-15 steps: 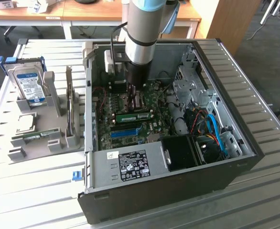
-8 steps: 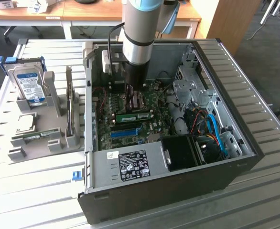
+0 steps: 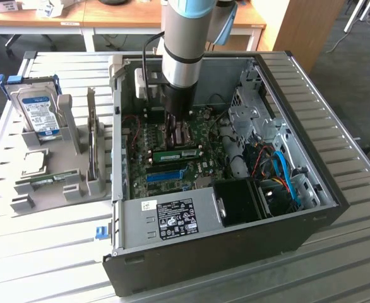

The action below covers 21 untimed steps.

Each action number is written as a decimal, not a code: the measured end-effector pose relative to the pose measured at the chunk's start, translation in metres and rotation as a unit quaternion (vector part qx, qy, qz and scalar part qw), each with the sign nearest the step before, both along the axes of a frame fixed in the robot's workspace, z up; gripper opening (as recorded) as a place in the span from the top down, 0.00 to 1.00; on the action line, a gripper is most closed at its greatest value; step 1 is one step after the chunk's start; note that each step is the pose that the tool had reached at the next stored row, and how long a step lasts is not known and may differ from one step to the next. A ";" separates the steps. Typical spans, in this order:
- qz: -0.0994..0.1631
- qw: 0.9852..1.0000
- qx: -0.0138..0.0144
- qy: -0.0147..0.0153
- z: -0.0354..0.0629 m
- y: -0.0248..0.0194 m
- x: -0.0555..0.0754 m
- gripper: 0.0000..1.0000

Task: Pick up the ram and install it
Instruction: 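Press down the ram until it locks into place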

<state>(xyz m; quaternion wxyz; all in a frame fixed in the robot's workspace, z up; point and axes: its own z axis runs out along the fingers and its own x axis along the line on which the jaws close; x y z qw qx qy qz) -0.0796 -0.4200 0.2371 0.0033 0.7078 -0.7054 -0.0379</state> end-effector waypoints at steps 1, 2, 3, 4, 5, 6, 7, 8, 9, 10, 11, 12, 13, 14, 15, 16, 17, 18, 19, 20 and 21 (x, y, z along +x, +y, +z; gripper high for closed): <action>0.000 1.000 0.000 0.000 -0.0012 0.0000 0.000 0.89; 0.000 1.000 0.000 0.000 -0.0024 0.0000 0.000 0.89; 0.000 1.000 0.000 0.000 -0.0037 0.0000 0.000 0.89; 0.000 1.000 0.000 0.000 -0.0049 -0.0001 0.000 0.89; 0.000 1.000 0.000 0.000 -0.0056 -0.0001 0.000 0.89; 0.000 1.000 0.000 0.000 -0.0057 -0.0001 0.000 0.89; 0.000 1.000 0.000 0.000 -0.0057 -0.0001 0.000 0.89; 0.000 1.000 0.000 0.000 -0.0057 -0.0001 0.000 0.89; 0.000 1.000 0.000 0.000 -0.0058 -0.0001 0.000 0.89; 0.000 1.000 0.000 0.000 -0.0065 0.0000 0.000 0.89; 0.000 1.000 0.000 0.000 -0.0073 0.0000 0.000 0.89; 0.000 1.000 0.000 0.000 -0.0080 -0.0001 0.000 0.89; 0.000 1.000 0.000 0.000 -0.0087 -0.0001 0.000 0.89; 0.000 1.000 0.000 0.000 -0.0093 -0.0001 0.000 0.89; 0.000 1.000 0.000 0.000 -0.0098 -0.0001 0.000 0.89; 0.000 1.000 0.000 0.000 -0.0098 -0.0001 0.000 0.89; 0.000 1.000 0.000 0.000 -0.0098 -0.0001 0.000 0.89; 0.000 1.000 0.000 0.000 -0.0098 -0.0001 0.000 0.89; 0.000 1.000 0.000 0.000 -0.0098 -0.0001 0.000 0.89; 0.000 1.000 0.000 0.000 -0.0103 -0.0001 0.000 0.89; 0.000 1.000 0.000 0.000 -0.0110 0.0000 0.000 0.89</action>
